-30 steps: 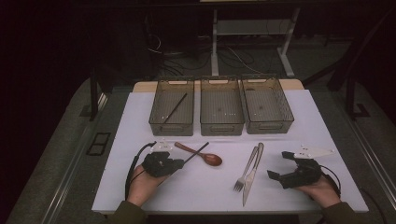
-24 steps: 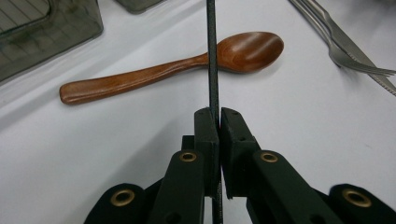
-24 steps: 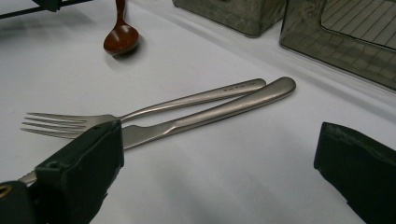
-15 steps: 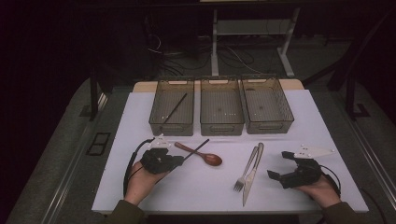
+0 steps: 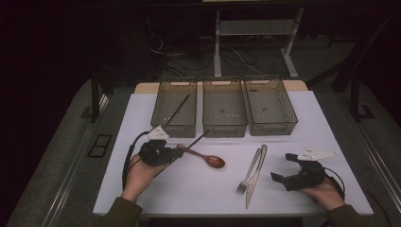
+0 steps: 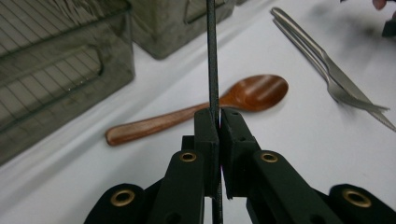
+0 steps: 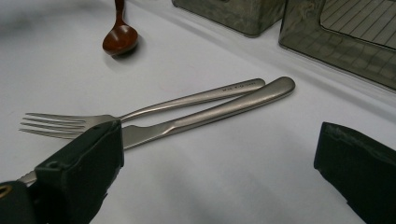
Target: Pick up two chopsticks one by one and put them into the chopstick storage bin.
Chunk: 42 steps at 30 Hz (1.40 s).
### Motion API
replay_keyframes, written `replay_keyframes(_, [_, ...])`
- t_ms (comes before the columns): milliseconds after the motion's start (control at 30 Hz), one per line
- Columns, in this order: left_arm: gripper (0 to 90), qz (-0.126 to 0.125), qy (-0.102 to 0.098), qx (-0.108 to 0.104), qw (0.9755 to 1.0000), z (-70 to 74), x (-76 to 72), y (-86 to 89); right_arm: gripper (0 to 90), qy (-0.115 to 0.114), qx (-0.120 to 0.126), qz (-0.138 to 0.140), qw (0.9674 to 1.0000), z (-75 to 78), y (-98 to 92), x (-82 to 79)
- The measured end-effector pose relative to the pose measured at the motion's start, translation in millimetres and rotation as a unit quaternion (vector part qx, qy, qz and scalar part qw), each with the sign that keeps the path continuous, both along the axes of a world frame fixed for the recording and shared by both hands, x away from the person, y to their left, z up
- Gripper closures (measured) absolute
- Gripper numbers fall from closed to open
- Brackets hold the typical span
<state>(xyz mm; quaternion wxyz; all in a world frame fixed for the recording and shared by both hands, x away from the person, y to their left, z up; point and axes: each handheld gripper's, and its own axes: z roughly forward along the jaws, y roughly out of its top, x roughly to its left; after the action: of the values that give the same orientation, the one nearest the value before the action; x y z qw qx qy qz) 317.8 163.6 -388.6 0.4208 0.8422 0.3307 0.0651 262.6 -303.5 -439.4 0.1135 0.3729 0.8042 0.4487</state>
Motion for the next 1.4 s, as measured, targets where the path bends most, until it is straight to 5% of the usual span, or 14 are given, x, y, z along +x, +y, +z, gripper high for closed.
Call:
replay_keyframes(600, [85.0,0.012,-0.030,-0.014,0.9994,35.7,40.7,7.0,1.0,0.001,0.006,-0.001,1.0000,0.1,-1.0,0.0])
replay_keyframes(1400, [85.0,0.035,-0.058,-0.001,0.9977,51.9,109.7,5.6,1.0,0.002,0.012,-0.004,0.9999,0.6,-2.0,-0.3])
